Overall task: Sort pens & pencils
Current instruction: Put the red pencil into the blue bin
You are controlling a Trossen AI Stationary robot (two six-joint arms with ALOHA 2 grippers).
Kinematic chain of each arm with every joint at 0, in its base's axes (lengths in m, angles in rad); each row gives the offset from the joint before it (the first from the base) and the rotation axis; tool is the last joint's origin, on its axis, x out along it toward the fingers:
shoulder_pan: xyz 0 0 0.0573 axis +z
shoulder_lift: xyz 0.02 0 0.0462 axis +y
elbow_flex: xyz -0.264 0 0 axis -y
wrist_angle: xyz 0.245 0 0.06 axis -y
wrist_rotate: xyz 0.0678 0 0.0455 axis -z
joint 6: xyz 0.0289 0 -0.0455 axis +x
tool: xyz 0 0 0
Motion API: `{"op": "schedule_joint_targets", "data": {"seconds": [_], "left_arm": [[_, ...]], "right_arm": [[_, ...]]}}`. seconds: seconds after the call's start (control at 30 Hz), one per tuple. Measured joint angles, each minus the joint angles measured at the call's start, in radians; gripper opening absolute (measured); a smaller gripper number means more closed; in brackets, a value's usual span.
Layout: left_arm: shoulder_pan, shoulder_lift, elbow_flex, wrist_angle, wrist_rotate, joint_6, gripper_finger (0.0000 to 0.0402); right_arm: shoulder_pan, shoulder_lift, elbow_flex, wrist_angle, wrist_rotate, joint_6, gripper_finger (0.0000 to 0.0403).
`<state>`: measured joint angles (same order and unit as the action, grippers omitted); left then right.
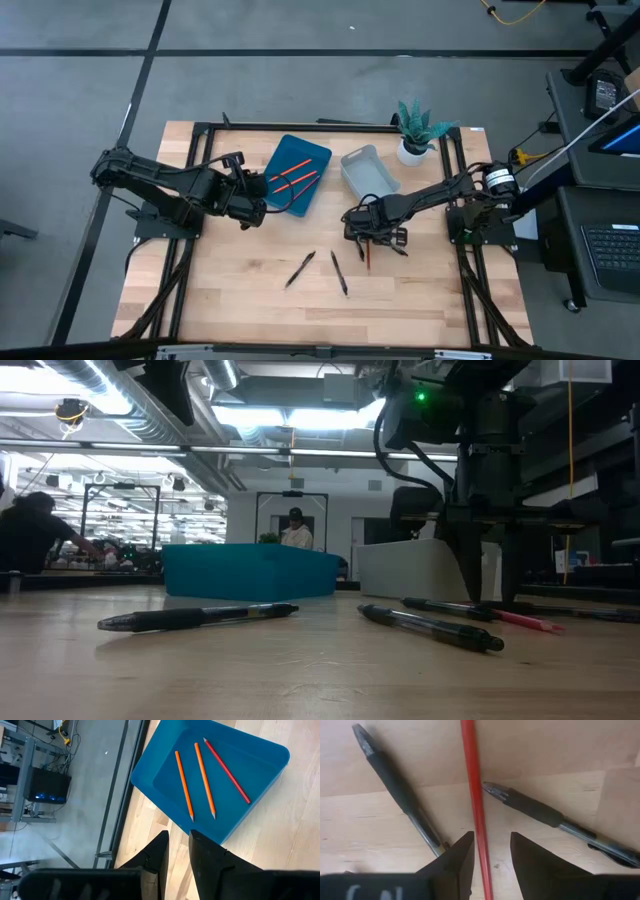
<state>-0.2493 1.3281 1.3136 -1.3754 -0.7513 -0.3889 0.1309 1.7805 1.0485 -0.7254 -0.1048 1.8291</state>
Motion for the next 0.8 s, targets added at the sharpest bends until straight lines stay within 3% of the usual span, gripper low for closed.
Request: {"op": "schedule_joint_targets", "data": {"seconds": [0.8], "left_arm": [[0.000,0.000,0.000,0.000,0.000,0.007,0.0069]], "right_arm": [[-0.005,0.031,-0.007,0.029,-0.001,-0.022,0.0127]]}}
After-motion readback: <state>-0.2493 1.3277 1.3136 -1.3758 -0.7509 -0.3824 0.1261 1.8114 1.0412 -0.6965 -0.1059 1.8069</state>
